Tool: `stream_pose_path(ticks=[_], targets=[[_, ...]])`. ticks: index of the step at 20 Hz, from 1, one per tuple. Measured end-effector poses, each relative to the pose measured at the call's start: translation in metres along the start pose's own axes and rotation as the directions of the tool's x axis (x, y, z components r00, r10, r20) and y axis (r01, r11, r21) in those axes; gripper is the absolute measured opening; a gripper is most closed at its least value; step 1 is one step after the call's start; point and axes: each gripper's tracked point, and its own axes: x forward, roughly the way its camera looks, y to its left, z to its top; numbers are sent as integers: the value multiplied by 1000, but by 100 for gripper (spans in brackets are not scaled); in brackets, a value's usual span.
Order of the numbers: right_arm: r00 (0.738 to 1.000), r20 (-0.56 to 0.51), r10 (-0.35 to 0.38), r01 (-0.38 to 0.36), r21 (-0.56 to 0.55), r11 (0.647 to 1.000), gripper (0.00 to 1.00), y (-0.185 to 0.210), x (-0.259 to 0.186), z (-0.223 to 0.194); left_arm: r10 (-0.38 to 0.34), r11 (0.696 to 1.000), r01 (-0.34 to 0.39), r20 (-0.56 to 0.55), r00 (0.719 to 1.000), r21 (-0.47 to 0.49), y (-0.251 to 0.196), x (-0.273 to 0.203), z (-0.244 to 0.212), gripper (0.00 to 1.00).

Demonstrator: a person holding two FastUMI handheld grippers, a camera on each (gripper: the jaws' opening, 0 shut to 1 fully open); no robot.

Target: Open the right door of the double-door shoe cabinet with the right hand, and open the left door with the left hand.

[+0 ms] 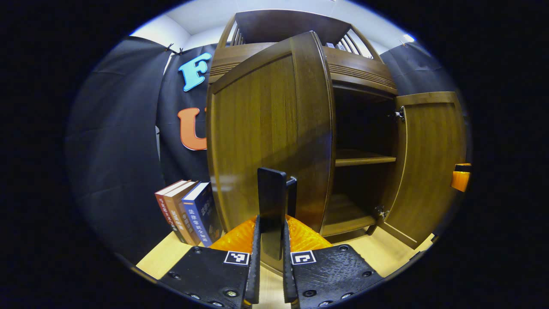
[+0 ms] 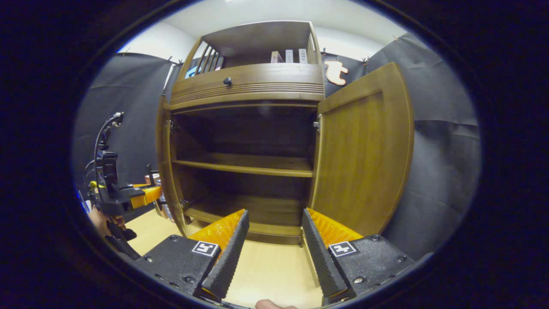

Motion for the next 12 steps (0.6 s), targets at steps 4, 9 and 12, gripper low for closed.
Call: stream_pose_path(ticks=[4,9,12], targets=[[999,2,32,-32,-14,999,82,12,8,2,82,996,-83,-32,996,-29,43,-24,-22,20],[997,3,73,-73,-35,997,82,31,17,6,187,982,-188,-38,982,-34,93,-44,-31,21],[995,3,97,-97,-45,994,80,42,22,6,225,973,-227,-40,973,-37,122,-58,-39,19]])
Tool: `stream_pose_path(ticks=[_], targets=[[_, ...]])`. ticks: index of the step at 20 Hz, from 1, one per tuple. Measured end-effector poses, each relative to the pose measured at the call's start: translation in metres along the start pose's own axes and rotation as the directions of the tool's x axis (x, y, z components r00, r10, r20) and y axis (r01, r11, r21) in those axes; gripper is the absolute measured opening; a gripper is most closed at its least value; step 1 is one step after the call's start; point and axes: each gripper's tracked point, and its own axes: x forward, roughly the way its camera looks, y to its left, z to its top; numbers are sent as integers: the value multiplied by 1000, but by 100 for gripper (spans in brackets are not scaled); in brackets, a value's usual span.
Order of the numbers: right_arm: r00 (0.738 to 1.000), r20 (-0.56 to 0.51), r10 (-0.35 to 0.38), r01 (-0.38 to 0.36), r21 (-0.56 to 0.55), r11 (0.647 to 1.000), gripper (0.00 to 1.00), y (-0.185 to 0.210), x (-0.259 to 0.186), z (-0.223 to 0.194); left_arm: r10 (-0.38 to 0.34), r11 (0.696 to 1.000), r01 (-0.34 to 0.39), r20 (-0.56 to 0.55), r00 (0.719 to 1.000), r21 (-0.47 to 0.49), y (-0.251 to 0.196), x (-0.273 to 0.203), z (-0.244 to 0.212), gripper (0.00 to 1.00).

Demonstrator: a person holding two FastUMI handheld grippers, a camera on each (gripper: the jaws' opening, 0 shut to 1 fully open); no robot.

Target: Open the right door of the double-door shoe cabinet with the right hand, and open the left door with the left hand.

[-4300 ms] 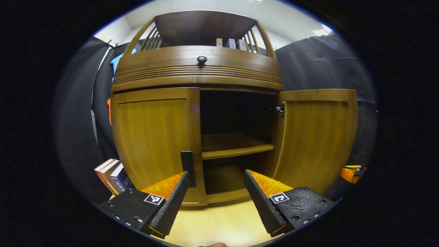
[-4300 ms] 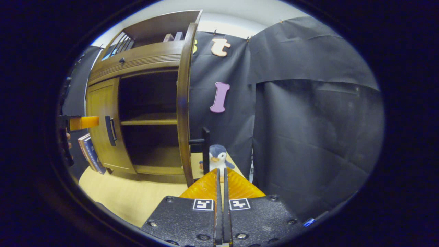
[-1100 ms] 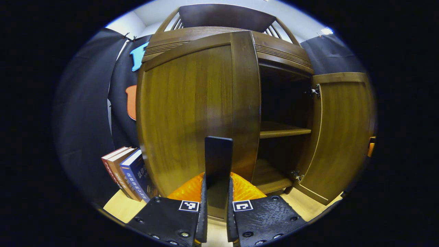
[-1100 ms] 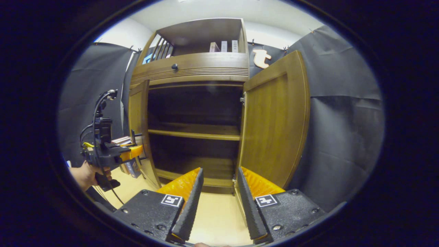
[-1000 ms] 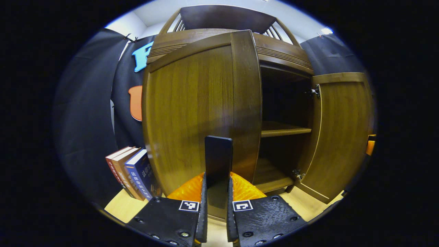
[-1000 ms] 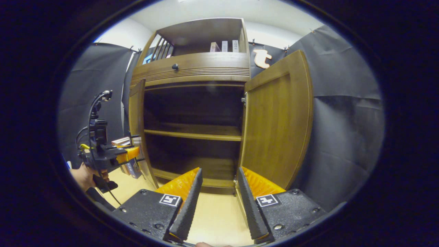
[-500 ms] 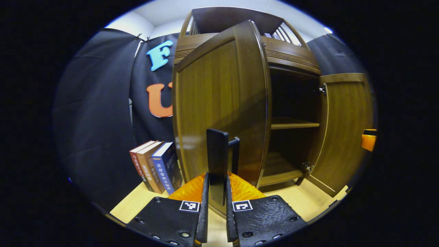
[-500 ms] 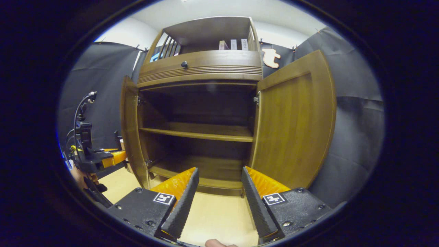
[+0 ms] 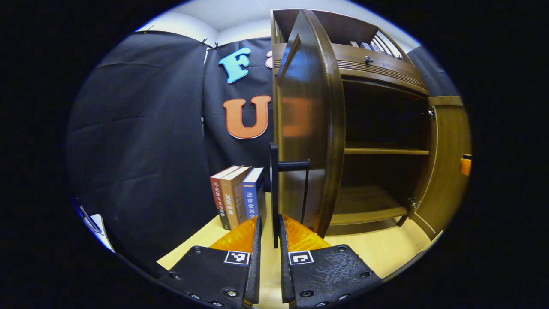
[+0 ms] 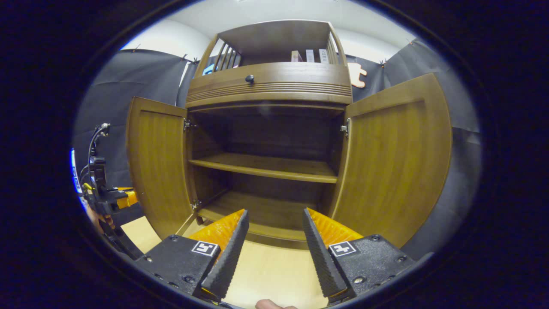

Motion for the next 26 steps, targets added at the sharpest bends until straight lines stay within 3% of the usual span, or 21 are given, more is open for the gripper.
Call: stream_pose_path(ticks=[3,4,5,13,21,24,26], targets=[[1000,-9,27,-27,-9,1000,80,13,7,-1,17,999,-17,-9,1000,-42,25,-4,-1,15],[999,-6,32,-32,-12,999,80,16,8,0,27,999,-27,-8,1000,-43,34,-5,-1,29],[999,-4,38,-38,-15,999,80,20,10,1,44,999,-44,-4,999,-30,43,-9,-2,17],[996,1,85,-85,-26,996,82,45,23,6,157,987,-155,26,987,-46,100,-24,9,14],[999,14,49,-49,-11,999,80,34,21,9,129,992,-129,78,989,-7,59,-49,32,14],[1000,18,24,-24,4,1000,82,24,18,13,85,996,-85,118,989,-4,24,-54,53,14],[1000,30,9,-10,10,1000,80,19,14,19,33,999,-32,118,992,-11,-4,-52,63,20]])
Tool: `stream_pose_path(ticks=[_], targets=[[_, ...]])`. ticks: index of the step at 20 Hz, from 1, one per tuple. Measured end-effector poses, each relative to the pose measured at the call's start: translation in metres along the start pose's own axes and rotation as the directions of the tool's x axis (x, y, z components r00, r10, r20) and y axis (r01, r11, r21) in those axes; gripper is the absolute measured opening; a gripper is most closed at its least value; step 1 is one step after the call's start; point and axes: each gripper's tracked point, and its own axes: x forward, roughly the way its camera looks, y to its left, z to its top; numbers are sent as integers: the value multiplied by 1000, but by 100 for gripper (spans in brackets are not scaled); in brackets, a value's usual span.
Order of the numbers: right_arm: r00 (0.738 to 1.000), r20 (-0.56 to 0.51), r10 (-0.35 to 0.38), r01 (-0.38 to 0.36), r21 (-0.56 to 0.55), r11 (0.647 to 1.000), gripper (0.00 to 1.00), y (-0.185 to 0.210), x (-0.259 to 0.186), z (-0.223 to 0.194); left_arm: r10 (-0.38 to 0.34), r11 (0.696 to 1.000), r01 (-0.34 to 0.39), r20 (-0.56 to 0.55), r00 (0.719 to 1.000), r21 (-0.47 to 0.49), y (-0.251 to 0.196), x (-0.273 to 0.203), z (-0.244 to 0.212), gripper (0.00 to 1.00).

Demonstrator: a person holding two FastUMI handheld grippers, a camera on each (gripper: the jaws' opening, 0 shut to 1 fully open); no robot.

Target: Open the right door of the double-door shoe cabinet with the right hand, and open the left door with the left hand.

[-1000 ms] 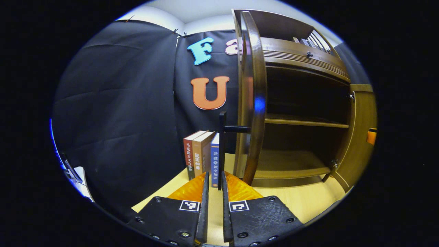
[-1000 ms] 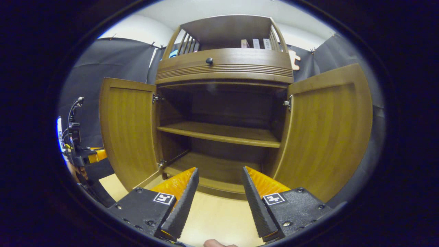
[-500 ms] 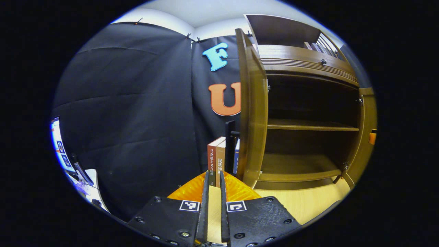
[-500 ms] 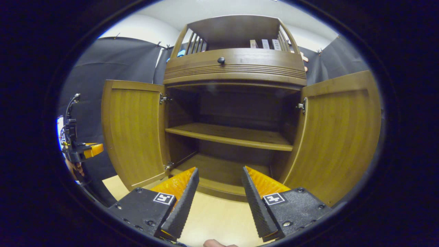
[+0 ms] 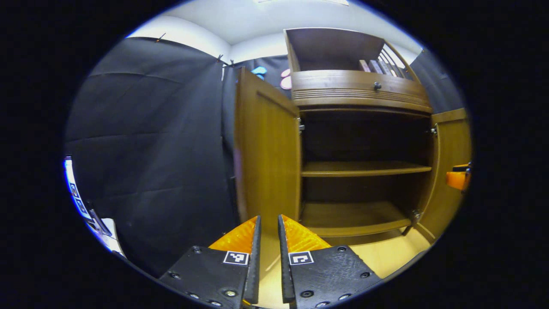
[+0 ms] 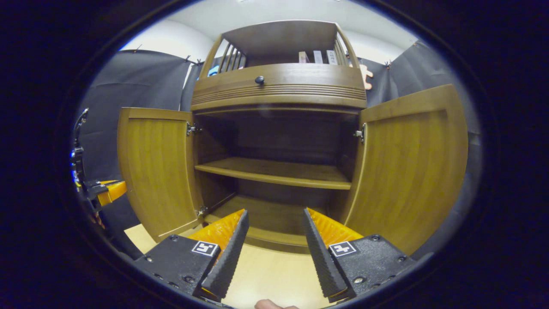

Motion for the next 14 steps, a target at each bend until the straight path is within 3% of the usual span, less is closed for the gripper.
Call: stream_pose_path(ticks=[1,2,3,4,5,6,7,9,10,12,13,14], targets=[[1000,6,-8,8,1,1000,80,-3,-1,3,-17,1000,17,-11,1000,6,-8,2,2,23],[1000,10,-16,16,2,1000,82,-4,-4,6,-34,999,35,-15,999,13,-19,3,5,36],[1000,17,-21,21,3,1000,82,-6,-7,10,-56,998,56,-17,998,14,-31,5,9,30],[999,23,-27,27,4,1000,83,-8,-9,13,-77,997,77,-18,997,15,-43,3,12,37],[999,31,-32,32,4,999,80,-11,-11,16,-100,995,100,-14,995,16,-55,1,17,34],[998,38,-40,40,4,999,86,-14,-13,18,-121,993,121,-4,993,15,-67,-2,22,45],[998,45,-51,50,4,999,88,-17,-16,21,-143,990,143,8,990,12,-78,-3,29,36],[996,53,-68,68,7,998,92,-23,-20,25,-167,986,167,18,986,5,-96,-5,37,71],[996,53,-78,77,8,997,93,-25,-22,26,-188,982,189,20,982,-3,-106,-5,39,67],[994,58,-95,95,11,995,93,-32,-27,29,-221,975,222,29,975,-24,-121,-6,49,70],[992,62,-107,106,12,994,92,-37,-28,30,-229,973,231,34,973,-30,-125,-6,53,64],[991,67,-116,115,13,993,93,-38,-31,31,-240,970,241,37,970,-36,-130,-8,57,75]])
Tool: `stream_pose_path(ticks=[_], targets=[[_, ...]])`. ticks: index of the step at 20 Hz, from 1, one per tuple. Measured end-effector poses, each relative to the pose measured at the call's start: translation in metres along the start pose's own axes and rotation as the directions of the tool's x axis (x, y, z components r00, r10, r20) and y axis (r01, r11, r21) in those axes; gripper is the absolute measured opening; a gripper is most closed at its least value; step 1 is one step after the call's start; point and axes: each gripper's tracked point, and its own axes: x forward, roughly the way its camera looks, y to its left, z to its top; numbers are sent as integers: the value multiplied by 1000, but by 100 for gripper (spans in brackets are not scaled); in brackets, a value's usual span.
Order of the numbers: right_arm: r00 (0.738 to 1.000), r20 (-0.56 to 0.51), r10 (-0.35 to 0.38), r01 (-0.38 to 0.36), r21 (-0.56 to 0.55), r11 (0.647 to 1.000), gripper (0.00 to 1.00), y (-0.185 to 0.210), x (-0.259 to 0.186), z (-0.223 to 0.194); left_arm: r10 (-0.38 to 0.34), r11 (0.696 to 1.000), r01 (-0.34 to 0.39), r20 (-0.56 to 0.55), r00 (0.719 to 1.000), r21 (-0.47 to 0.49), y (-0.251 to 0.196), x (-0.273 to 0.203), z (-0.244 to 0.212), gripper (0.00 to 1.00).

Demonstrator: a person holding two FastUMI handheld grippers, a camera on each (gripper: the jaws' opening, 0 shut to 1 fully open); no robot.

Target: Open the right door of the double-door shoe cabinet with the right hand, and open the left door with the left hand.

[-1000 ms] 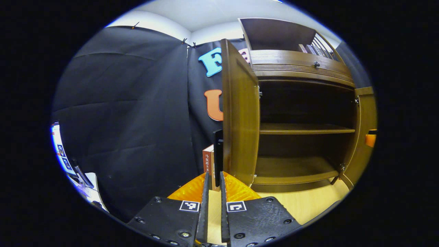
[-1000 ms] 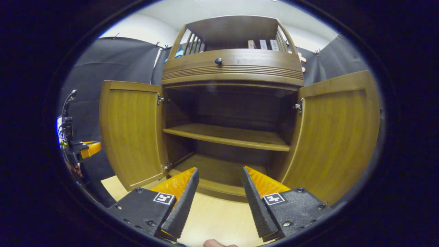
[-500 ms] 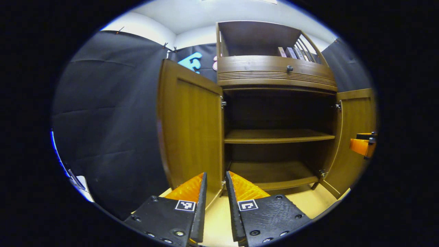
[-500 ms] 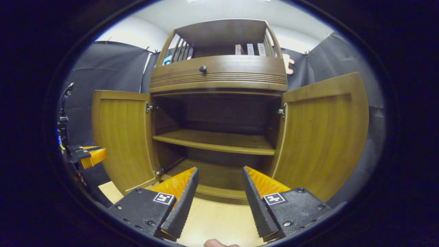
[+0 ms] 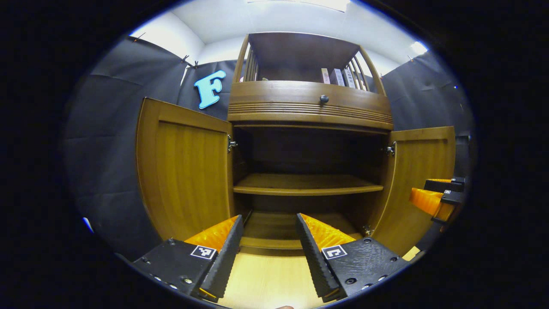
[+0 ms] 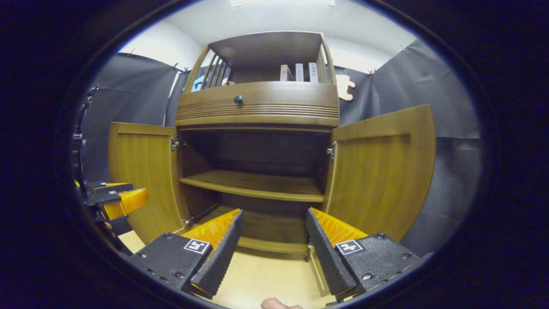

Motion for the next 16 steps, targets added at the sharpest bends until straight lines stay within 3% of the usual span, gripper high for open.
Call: stream_pose_path(ticks=[1,2,3,4,5,6,7,8,10,11,12,16], targets=[[1000,2,-11,11,1,1000,93,-3,-1,1,-14,1000,14,-5,1000,-5,-5,0,1,69],[1000,2,-16,16,3,1000,92,-6,-1,1,-21,1000,21,-5,1000,-7,-8,1,3,71],[1000,2,-25,25,5,1000,92,-8,-2,1,-22,1000,22,-8,1000,-5,-8,2,5,96],[1000,7,-30,29,10,1000,92,-11,-3,2,-22,1000,22,-5,1000,4,-9,2,8,87],[999,10,-36,36,16,999,93,-14,-4,4,-22,1000,22,-6,1000,13,-9,2,11,98],[999,13,-37,37,22,999,92,-17,-4,6,-26,999,26,-2,1000,21,-11,2,15,88],[999,17,-40,40,27,999,92,-19,-5,8,-25,999,24,4,1000,24,-11,0,20,92],[999,20,-42,42,30,999,92,-20,-5,9,-29,999,29,10,1000,14,-13,-1,25,84],[999,24,-35,34,34,999,92,-20,-5,11,-43,999,44,15,999,-29,-15,-4,35,85],[999,30,-26,24,36,999,93,-18,-5,13,-35,999,36,24,999,-38,-12,-4,41,100],[999,31,-25,24,37,999,92,-19,-4,13,-26,999,27,34,999,-40,-9,-4,47,85],[999,43,-20,19,37,999,93,-18,-4,20,-11,1000,11,83,996,-2,-2,-9,69,85]])
